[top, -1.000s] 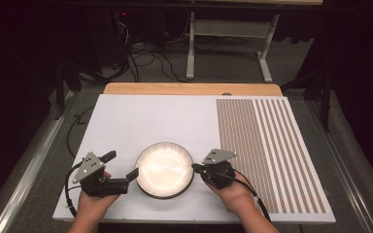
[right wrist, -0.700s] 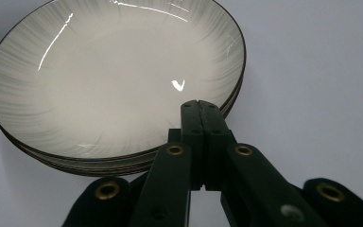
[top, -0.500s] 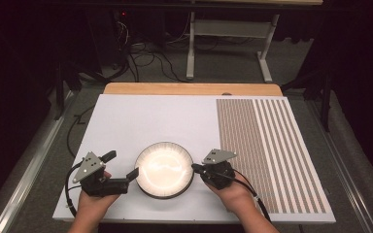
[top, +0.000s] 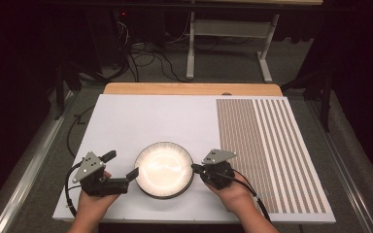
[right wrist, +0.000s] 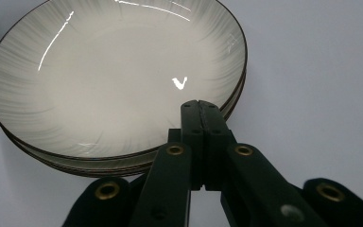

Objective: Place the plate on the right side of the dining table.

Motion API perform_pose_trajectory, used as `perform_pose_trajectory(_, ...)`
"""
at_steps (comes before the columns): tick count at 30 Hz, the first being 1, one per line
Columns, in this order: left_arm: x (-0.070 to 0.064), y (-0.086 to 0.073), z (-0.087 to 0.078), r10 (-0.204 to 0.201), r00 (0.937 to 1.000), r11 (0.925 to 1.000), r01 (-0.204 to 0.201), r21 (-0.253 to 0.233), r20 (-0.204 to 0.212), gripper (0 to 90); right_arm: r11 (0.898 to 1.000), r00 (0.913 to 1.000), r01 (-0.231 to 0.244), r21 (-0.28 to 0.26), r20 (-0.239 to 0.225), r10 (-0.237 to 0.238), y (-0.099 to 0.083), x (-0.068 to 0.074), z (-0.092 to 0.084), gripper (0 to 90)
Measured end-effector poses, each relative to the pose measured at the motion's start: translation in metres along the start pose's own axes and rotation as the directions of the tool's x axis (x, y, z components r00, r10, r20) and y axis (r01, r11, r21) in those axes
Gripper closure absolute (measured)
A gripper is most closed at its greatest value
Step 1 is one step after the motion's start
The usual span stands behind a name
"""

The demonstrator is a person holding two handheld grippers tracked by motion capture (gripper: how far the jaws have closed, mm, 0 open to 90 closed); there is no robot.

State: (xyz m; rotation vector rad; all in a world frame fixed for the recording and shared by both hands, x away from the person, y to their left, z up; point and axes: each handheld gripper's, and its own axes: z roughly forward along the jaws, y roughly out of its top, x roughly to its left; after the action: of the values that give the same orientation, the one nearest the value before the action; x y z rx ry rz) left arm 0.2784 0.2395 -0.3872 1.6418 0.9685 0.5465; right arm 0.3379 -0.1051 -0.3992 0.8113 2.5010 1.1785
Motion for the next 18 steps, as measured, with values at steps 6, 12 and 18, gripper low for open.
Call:
perform_pose_trajectory(6, -0.0001, 0.0001, -0.0001, -0.002, 1.0, 1.0, 0.002, -0.003, 0.0, 0.5, 1.0, 1.0, 0.002, -0.001, -0.003, -0.002, -0.0002, -0.0004, 0.0007, 90.0)
perform_pose_trajectory(12, -0.0001, 0.0002, -0.0002, -0.005, 1.0, 1.0, 0.005, -0.006, -0.001, 0.5, 1.0, 0.9999, 0.013, 0.002, -0.007, -0.013, 0.0008, 0.0026, 0.0028, 90.0)
perform_pose_trajectory(18, 0.0002, 0.0003, -0.0005, -0.008, 1.0, 0.9999, 0.008, -0.007, -0.002, 0.5, 1.0, 0.9999, 0.012, 0.005, -0.013, -0.012, 0.0012, 0.004, 0.0045, 90.0)
